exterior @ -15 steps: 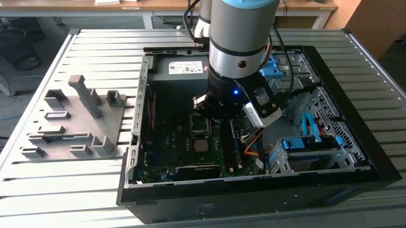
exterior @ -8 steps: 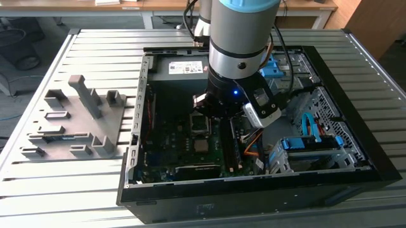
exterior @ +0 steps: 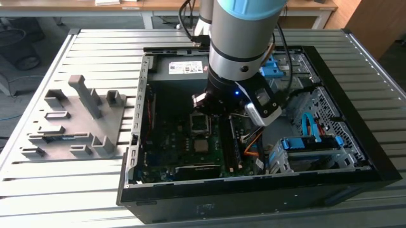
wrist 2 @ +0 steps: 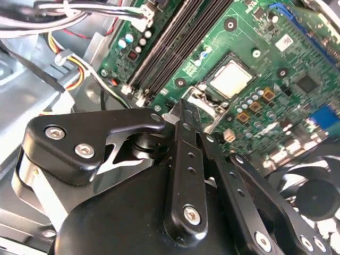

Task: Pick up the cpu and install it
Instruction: 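Close the cpu cover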

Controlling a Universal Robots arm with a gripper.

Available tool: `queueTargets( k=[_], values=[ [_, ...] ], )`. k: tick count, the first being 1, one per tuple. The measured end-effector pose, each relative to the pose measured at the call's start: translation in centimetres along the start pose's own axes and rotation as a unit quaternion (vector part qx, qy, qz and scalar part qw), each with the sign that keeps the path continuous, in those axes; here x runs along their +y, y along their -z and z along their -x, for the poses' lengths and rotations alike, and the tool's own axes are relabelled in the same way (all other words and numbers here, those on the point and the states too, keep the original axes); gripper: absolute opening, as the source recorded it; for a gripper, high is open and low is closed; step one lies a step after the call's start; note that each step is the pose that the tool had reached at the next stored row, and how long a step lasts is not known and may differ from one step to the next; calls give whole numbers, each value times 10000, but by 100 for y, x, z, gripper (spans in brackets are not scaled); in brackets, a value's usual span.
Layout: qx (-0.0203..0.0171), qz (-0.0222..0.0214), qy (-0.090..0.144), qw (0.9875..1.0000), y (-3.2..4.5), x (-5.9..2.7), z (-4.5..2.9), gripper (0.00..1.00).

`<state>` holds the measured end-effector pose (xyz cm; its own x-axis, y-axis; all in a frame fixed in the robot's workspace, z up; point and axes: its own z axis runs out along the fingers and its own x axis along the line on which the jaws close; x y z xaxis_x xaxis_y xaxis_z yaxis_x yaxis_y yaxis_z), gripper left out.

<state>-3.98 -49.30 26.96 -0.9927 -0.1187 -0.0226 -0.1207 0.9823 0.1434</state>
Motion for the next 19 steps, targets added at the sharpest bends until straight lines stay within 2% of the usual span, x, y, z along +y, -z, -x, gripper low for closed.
queueTargets(
  k=[4,8,15,19],
  values=[
    [52,8,359,9993,-7,-1,0,10],
    [105,17,719,9974,-9,-2,0,10],
    [186,29,1284,9915,-10,-2,0,10],
    [225,36,1557,9875,-11,-2,0,10]
  ],
)
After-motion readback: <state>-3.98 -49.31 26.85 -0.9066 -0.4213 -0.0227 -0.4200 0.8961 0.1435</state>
